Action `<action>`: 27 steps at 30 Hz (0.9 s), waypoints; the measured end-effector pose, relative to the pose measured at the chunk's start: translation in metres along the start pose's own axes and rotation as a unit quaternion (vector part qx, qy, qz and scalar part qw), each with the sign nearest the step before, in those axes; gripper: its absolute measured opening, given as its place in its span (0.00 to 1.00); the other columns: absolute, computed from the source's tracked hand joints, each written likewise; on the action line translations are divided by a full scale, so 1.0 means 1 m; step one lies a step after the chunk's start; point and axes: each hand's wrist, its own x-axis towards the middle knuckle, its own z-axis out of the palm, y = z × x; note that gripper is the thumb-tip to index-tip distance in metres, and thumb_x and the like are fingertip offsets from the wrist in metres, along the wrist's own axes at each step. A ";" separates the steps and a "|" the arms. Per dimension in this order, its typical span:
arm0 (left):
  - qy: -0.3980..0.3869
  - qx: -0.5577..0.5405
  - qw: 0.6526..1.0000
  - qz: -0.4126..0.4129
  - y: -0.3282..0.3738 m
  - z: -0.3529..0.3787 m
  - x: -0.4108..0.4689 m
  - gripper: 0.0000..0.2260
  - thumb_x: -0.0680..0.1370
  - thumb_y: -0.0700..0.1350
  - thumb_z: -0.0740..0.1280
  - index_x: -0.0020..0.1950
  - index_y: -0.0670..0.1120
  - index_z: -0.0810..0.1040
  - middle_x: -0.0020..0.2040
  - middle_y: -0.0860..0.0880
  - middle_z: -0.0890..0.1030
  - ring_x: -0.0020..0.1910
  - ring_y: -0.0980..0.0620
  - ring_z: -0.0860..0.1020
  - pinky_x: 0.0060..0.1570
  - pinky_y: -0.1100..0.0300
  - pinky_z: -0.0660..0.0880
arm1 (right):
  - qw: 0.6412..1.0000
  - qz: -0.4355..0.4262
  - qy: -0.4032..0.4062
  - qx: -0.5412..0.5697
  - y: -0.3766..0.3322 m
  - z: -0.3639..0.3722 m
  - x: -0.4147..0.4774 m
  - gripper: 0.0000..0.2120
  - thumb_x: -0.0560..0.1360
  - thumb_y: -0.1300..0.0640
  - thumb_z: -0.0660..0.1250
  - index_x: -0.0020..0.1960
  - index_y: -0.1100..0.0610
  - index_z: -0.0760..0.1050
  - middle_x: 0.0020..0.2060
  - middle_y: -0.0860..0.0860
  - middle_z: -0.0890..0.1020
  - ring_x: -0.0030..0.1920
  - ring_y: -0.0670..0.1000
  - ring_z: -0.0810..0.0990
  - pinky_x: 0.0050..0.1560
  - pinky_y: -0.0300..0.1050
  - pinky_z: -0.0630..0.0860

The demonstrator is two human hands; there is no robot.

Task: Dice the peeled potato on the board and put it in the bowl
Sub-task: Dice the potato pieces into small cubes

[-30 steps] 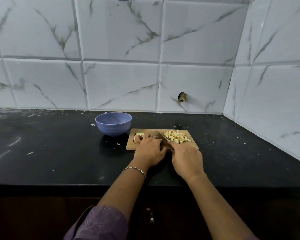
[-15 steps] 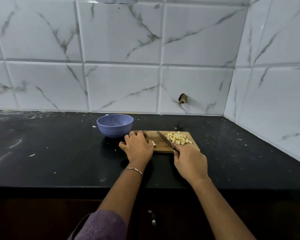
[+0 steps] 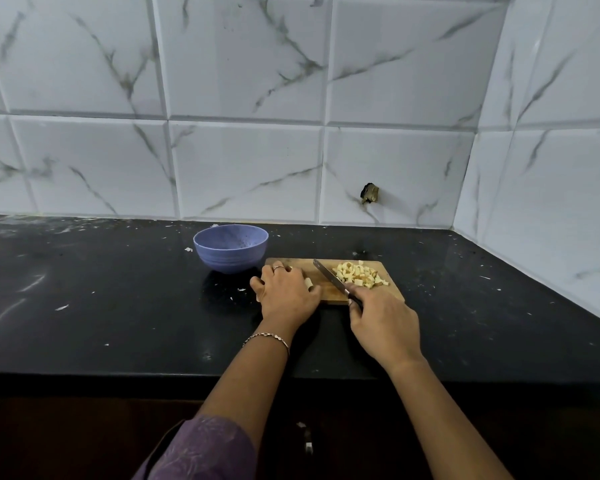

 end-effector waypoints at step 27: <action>0.033 -0.021 0.997 0.074 0.001 0.006 0.008 0.13 0.80 0.55 0.61 0.58 0.53 0.81 0.62 0.49 0.76 0.66 0.46 0.65 0.61 0.46 0.58 | 0.999 -0.006 0.015 0.028 0.001 0.002 0.000 0.18 0.81 0.48 0.60 0.71 0.39 0.71 0.41 0.43 0.76 0.40 0.44 0.72 0.38 0.40 0.73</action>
